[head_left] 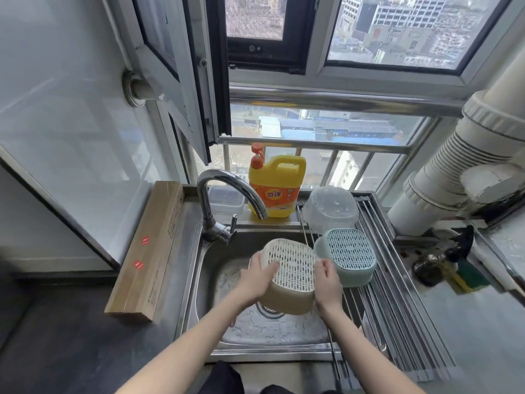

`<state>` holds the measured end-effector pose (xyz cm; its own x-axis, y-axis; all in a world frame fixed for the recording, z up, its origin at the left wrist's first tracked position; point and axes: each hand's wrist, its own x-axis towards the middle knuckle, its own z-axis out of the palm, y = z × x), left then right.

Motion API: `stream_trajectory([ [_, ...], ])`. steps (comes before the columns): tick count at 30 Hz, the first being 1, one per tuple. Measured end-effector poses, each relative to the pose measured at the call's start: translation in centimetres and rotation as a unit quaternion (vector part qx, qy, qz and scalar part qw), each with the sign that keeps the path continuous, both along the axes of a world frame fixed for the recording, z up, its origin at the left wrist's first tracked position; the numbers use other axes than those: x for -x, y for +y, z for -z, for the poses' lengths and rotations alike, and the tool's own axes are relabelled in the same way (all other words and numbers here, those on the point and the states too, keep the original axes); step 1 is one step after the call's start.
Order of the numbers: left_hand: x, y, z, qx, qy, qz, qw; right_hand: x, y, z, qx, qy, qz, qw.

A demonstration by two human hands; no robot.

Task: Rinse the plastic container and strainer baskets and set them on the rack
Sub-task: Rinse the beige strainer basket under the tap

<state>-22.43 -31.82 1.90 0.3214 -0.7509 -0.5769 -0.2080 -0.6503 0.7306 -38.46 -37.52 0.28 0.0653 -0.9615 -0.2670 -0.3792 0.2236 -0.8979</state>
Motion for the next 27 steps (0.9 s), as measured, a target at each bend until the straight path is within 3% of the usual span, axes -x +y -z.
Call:
stream_trajectory([
  [2, -0.5, 0.0, 0.4, 0.019, 0.032, 0.000, 0.999, -0.2, -0.3, -0.1, 0.030, 0.000, -0.001, 1.000],
  [4, -0.8, 0.1, 1.4, -0.037, 0.082, -0.007, 0.996, -0.5, -0.2, 0.3, -0.046, 0.038, -0.061, 0.996],
  [8, -1.3, 0.1, 3.0, 0.017, 0.052, -0.015, 0.998, -0.5, -0.3, 0.6, 0.007, 0.022, -0.028, 0.999],
  [11, -1.5, 0.4, 4.6, 0.001, 0.102, -0.007, 0.995, -0.6, 0.1, 1.2, -0.069, 0.036, -0.058, 0.995],
  [15, -0.7, 0.7, 2.1, 0.035, 0.098, -0.022, 0.994, -0.9, 0.2, 0.6, -0.047, 0.013, -0.013, 0.999],
  [23, -1.1, 0.3, 3.6, 0.016, 0.119, -0.018, 0.993, -0.1, 0.1, 1.0, -0.065, 0.006, -0.027, 0.998],
  [27, -0.7, 0.3, 2.6, 0.037, 0.113, -0.009, 0.993, 0.1, 0.1, 0.3, -0.023, -0.017, -0.021, 0.999],
])
